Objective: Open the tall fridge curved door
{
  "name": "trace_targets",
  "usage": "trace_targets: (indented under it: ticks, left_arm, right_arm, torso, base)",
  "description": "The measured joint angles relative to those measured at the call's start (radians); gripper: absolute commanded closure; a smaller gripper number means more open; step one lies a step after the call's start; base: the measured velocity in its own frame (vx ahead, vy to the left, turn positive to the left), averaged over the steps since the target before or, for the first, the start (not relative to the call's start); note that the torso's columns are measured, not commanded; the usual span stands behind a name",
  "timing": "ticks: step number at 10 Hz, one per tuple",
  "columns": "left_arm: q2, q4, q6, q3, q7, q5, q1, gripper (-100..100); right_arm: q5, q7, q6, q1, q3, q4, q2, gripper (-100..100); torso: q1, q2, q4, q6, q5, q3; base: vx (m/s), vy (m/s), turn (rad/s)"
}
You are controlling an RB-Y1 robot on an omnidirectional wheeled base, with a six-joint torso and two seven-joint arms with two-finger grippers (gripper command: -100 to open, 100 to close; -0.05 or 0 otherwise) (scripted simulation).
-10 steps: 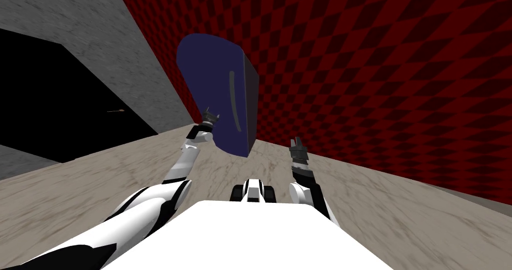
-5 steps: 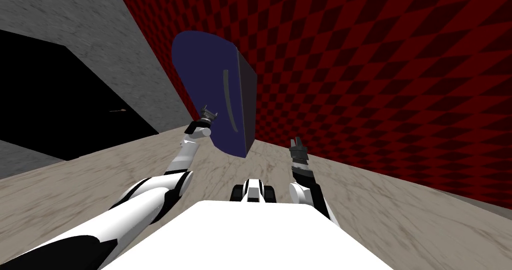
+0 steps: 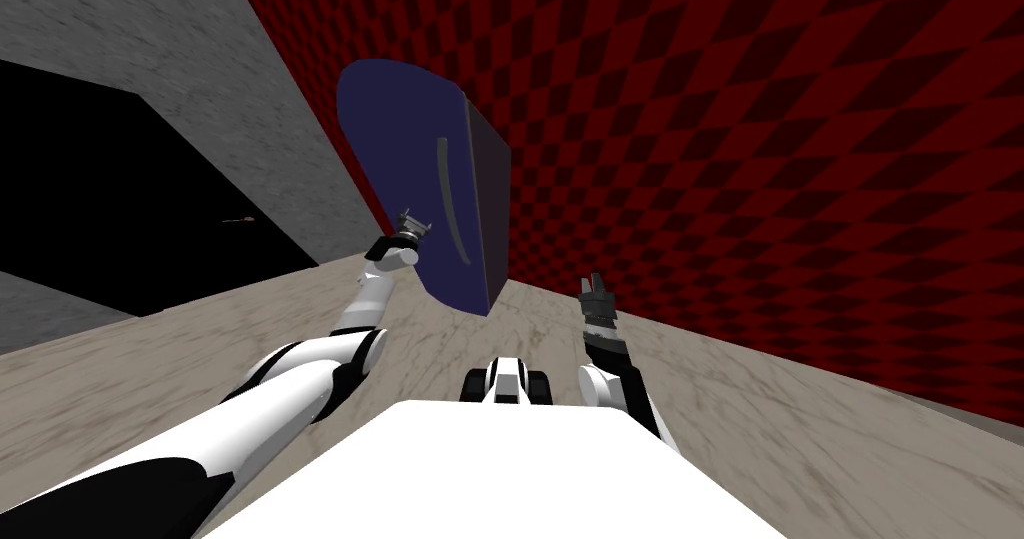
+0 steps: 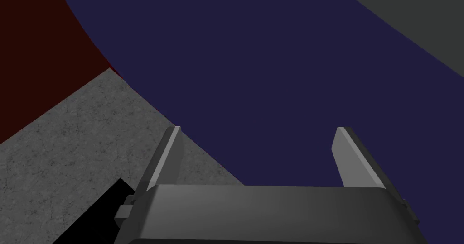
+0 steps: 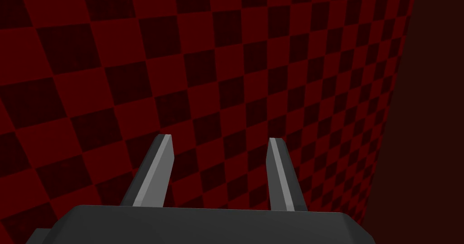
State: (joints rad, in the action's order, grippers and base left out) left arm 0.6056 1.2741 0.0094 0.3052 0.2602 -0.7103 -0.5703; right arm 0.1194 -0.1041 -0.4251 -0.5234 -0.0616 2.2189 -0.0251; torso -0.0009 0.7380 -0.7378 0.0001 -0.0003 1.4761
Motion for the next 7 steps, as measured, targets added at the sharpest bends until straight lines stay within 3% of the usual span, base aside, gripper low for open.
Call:
trace_targets:
  ticks: [2,5,7]
  left_arm:
    - [0.024,-0.069,0.007,0.003,0.002,-0.025,-0.038,-100]
    - [0.039,-0.146,0.053,0.042,-0.014,-0.053,-0.089,-100]
    - [0.067,-0.229,0.057,0.041,-0.018,-0.087,-0.134,-100]
  right_arm:
    - [0.0,0.0,0.0,0.0,0.0,0.0,0.0,0]
    - [0.0,0.0,0.0,0.0,0.0,0.0,0.0,0]
    - [0.0,0.0,0.0,0.0,0.0,0.0,0.0,0]
  torso:
    - [0.002,0.0,0.0,0.0,0.001,0.0]
    - [0.001,0.0,0.0,0.0,0.0,0.0]
    - [0.002,-0.001,0.0,0.0,0.001,0.0]
  base:
    - [0.044,-0.131,0.032]
    - [0.051,-0.173,0.045]
    - [0.068,-0.148,0.043]
